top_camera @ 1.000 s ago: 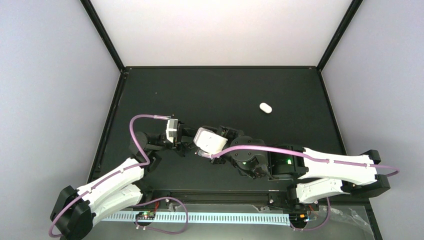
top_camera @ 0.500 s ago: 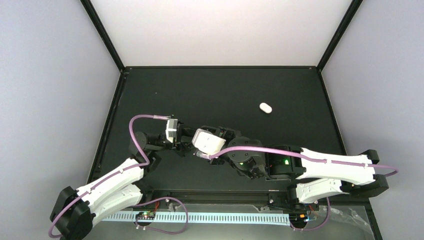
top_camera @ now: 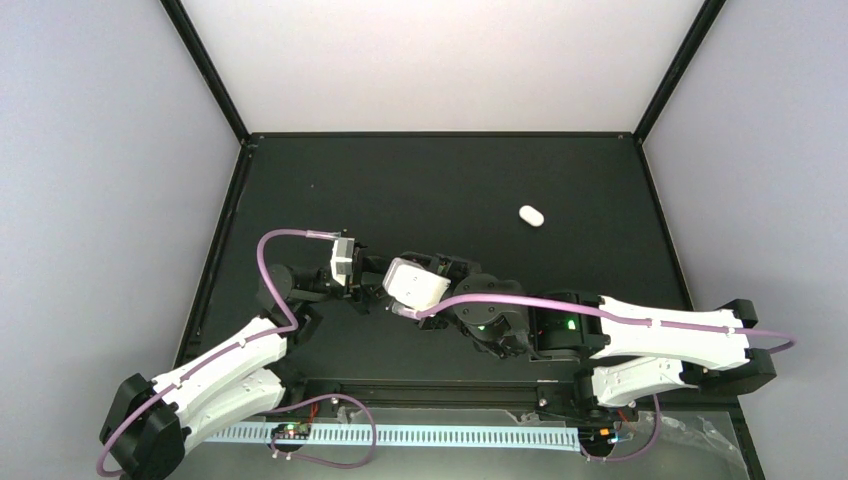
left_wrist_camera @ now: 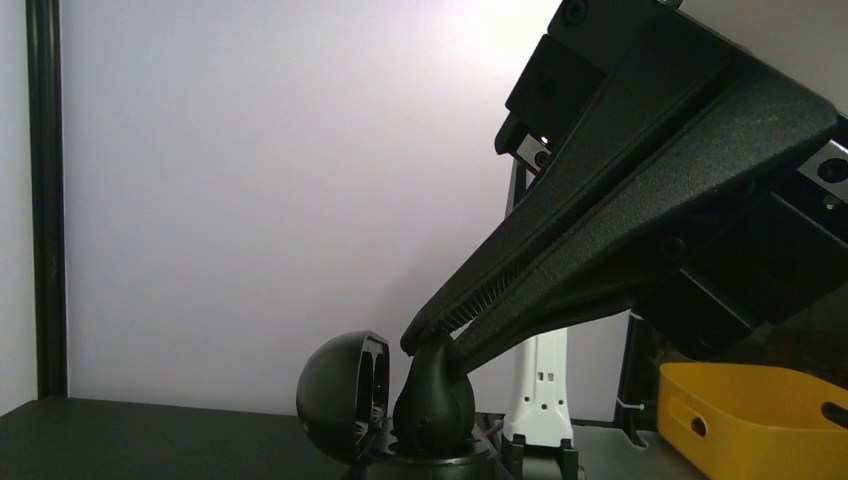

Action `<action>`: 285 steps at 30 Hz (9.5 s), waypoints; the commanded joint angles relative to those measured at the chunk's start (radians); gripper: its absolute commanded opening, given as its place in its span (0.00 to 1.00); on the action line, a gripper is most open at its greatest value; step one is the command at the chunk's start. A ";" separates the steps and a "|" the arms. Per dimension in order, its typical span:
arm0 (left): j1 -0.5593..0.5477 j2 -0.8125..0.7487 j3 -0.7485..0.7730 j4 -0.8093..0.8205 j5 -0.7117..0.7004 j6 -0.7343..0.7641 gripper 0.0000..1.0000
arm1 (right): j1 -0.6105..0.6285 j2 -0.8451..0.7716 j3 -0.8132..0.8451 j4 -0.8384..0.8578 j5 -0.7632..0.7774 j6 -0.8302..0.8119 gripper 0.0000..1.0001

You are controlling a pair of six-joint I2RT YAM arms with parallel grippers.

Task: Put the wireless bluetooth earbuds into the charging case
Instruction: Place the earbud in the charging case, then pick up the earbud from the center of the board, then place the earbud in the charging case.

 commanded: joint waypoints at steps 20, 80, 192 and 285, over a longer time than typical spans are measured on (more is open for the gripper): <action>-0.006 0.010 0.051 0.093 -0.020 -0.048 0.02 | 0.013 -0.001 -0.018 -0.032 -0.063 0.001 0.02; -0.006 -0.550 -0.016 -0.424 -0.140 0.074 0.02 | -0.487 0.691 -0.146 0.453 -0.760 0.782 0.46; -0.006 -0.433 -0.097 -0.159 -0.153 -0.065 0.02 | -0.620 -0.271 -0.551 0.122 -0.355 0.757 0.01; -0.076 -0.192 0.042 -0.291 -0.105 0.195 0.02 | -0.151 -0.265 -0.084 -0.039 -0.388 0.220 0.01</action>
